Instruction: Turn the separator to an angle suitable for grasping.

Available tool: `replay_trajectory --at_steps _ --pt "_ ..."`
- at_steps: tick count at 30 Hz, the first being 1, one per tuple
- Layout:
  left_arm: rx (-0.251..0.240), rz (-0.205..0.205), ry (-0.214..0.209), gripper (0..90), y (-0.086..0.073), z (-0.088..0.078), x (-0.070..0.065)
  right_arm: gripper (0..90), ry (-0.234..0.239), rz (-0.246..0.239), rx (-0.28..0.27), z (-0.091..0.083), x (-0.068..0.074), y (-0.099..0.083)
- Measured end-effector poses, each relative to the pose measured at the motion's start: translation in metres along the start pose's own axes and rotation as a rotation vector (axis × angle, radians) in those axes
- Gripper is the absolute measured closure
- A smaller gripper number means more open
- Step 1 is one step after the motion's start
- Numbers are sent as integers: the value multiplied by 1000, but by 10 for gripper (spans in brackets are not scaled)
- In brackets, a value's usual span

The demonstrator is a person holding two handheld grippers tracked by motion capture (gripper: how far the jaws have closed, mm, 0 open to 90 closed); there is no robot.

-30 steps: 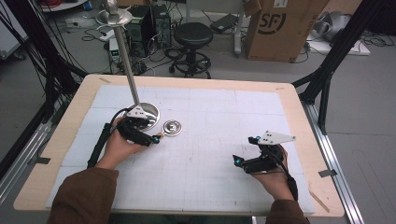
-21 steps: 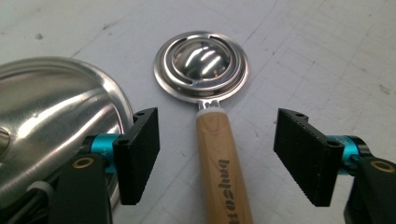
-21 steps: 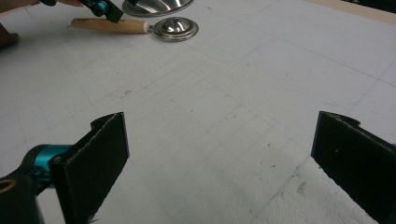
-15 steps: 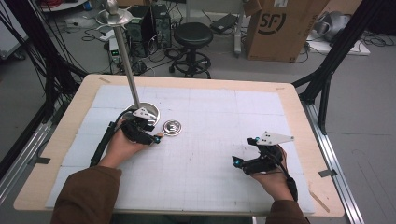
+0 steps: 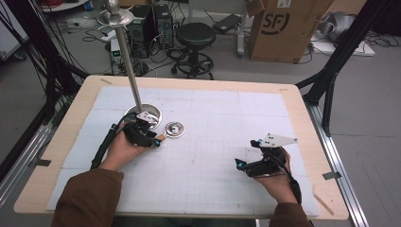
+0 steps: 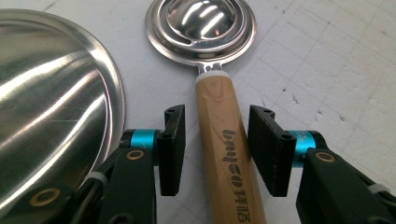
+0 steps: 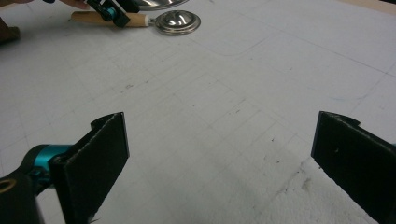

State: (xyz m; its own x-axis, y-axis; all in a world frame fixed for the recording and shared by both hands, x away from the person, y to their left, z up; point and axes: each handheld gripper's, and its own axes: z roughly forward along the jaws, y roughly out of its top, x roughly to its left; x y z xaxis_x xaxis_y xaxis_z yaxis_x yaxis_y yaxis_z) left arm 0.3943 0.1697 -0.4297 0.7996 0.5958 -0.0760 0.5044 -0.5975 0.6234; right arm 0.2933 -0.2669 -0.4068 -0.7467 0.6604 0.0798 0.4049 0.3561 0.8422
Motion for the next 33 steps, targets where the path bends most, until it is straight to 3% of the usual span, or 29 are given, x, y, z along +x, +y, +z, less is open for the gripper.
replay_trajectory --at_steps 9,20,26,33 --pt "25 28 23 659 1 2 -3 28 0 3 3 1 0 -1" --pt "29 46 39 675 0 2 -7 28 1 11 2 1 -1 -2" --pt "47 61 26 676 -1 -1 -7 28 -2 7 4 0 -1 -2" --pt "23 61 13 676 -5 -2 -10 28 1 3 4 0 -1 -2"
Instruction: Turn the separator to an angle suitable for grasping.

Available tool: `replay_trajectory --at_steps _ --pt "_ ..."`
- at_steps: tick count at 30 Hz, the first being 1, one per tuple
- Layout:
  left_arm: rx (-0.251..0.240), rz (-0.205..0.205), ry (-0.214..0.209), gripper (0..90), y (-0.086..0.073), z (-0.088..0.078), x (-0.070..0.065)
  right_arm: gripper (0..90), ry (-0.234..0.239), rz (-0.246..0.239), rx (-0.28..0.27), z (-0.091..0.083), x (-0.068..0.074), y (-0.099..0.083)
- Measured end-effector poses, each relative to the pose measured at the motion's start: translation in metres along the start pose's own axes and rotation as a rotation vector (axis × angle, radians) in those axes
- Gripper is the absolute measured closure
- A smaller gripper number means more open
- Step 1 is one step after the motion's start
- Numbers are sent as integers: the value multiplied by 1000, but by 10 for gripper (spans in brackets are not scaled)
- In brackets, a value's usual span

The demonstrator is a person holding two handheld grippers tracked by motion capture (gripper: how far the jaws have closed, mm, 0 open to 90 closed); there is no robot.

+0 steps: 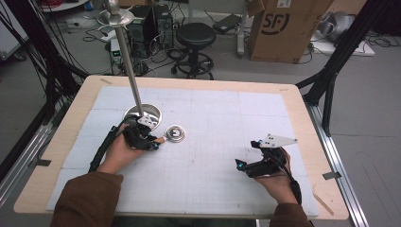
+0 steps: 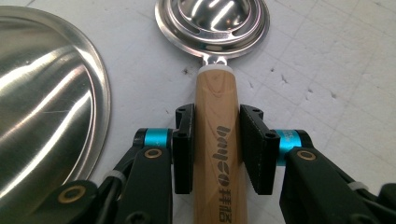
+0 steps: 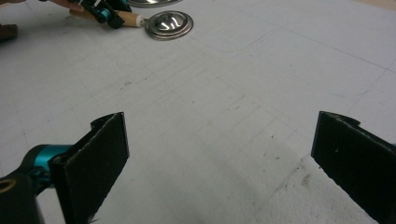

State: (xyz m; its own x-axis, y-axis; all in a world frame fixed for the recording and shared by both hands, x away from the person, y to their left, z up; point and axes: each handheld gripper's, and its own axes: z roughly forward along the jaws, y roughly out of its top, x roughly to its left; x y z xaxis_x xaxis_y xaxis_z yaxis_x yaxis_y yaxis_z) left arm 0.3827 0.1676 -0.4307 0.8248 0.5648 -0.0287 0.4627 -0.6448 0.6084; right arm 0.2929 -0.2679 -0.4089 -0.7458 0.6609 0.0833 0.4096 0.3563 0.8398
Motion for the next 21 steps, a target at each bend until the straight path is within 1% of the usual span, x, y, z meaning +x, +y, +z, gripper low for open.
replay_trajectory --at_steps 1,3,5,9,11,14,21 --pt "5 11 -4 676 0 -1 -1 28 0 1 1 0 0 0" --pt "-1 12 -14 676 0 0 -3 28 -1 0 2 0 1 0" --pt "7 31 -17 676 1 0 -6 28 -1 1 2 1 1 0" --pt "5 56 -35 676 4 3 -14 28 1 -3 0 1 1 0" --pt "2 65 -38 676 6 5 -18 28 2 -1 1 1 1 0" --pt "-7 71 -57 675 8 7 -24 28 4 -2 2 1 1 0" --pt "-23 109 -97 675 17 13 -39 28 4 -1 0 0 0 0"
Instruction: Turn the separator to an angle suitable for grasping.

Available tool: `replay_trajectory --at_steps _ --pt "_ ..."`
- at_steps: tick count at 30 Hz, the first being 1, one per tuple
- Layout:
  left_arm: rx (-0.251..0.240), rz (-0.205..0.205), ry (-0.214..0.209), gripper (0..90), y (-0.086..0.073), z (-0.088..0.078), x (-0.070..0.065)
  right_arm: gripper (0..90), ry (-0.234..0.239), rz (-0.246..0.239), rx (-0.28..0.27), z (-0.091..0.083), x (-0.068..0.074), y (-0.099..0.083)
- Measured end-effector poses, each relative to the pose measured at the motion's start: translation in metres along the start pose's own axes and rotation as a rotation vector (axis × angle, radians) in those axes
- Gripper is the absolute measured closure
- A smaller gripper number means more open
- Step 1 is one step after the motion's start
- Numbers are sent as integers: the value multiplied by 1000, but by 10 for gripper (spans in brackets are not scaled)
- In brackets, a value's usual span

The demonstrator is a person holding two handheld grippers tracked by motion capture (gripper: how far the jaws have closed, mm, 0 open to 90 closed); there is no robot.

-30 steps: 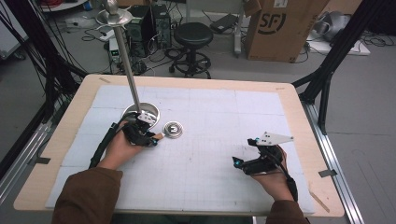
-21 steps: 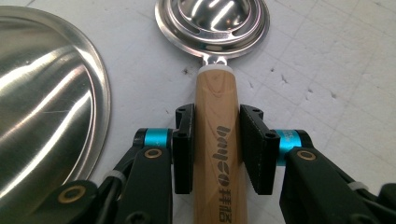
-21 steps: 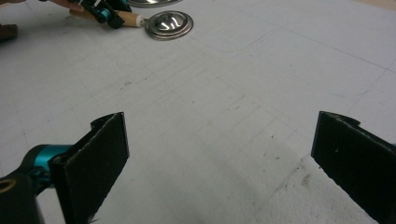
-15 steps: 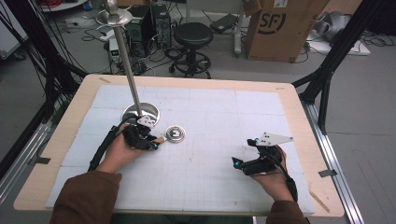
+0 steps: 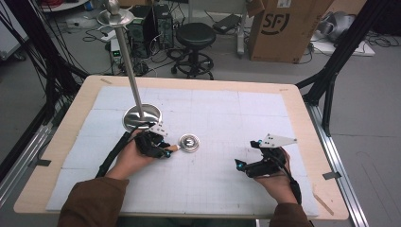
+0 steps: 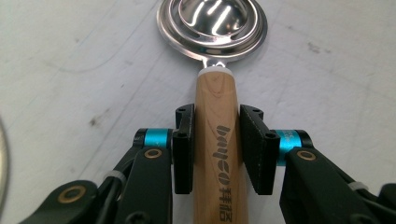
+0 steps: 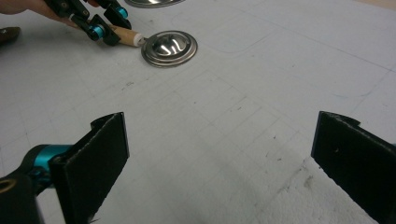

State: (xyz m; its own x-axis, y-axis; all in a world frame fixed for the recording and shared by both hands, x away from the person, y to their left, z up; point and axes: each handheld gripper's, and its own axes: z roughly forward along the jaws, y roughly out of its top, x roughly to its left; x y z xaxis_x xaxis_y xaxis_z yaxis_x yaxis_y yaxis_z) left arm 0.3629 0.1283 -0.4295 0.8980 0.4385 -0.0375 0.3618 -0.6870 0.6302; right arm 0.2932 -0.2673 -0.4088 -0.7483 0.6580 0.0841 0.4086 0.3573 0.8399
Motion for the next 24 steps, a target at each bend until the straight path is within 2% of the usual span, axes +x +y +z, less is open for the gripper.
replay_trajectory --at_steps 18,24 --pt "-5 107 -99 675 32 28 -41 28 0 4 -9 -3 -2 0" --pt "-12 121 -126 675 39 36 -51 28 4 -2 -3 -1 -1 0"
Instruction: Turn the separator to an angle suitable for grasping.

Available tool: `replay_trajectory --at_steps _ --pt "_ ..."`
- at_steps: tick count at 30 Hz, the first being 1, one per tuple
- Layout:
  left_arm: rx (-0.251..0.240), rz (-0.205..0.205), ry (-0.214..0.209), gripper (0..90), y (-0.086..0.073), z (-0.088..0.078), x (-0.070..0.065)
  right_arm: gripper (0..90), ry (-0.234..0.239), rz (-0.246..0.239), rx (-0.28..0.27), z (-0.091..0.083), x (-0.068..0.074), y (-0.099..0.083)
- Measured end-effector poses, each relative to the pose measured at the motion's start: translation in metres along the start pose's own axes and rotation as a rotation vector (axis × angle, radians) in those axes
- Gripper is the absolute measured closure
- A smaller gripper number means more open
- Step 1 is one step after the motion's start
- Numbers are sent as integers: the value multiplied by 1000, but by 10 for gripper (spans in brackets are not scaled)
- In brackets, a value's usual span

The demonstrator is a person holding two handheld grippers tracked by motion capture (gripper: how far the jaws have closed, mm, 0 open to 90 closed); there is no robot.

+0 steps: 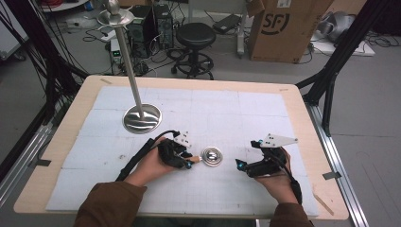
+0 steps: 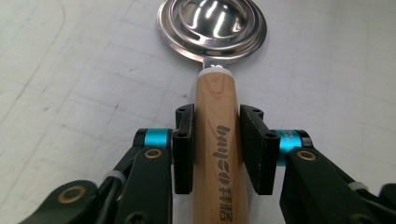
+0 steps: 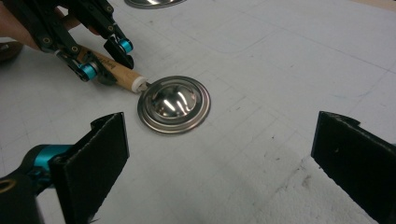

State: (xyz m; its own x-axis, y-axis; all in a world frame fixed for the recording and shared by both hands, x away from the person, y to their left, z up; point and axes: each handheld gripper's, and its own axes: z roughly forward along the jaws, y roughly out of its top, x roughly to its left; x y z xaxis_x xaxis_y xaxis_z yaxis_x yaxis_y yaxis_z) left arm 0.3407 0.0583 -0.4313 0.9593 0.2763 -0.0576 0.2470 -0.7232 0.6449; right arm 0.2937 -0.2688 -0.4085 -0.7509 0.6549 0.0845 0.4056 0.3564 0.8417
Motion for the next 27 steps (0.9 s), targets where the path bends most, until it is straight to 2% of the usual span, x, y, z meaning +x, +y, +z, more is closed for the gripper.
replay_trajectory --at_steps 6,10,13,19,27 --pt "2 19 -19 675 7 8 -6 28 -1 5 -6 -1 0 0" --pt "0 17 -28 666 7 8 -7 28 -2 3 -4 -1 0 0" --pt "-16 8 -26 591 7 4 -7 28 -4 7 -4 -2 0 0" --pt "-71 -25 2 415 4 -15 -4 28 -4 13 -5 -3 -1 -2" --pt "-200 -98 60 351 -23 -60 6 28 -3 5 -3 -3 0 -2"
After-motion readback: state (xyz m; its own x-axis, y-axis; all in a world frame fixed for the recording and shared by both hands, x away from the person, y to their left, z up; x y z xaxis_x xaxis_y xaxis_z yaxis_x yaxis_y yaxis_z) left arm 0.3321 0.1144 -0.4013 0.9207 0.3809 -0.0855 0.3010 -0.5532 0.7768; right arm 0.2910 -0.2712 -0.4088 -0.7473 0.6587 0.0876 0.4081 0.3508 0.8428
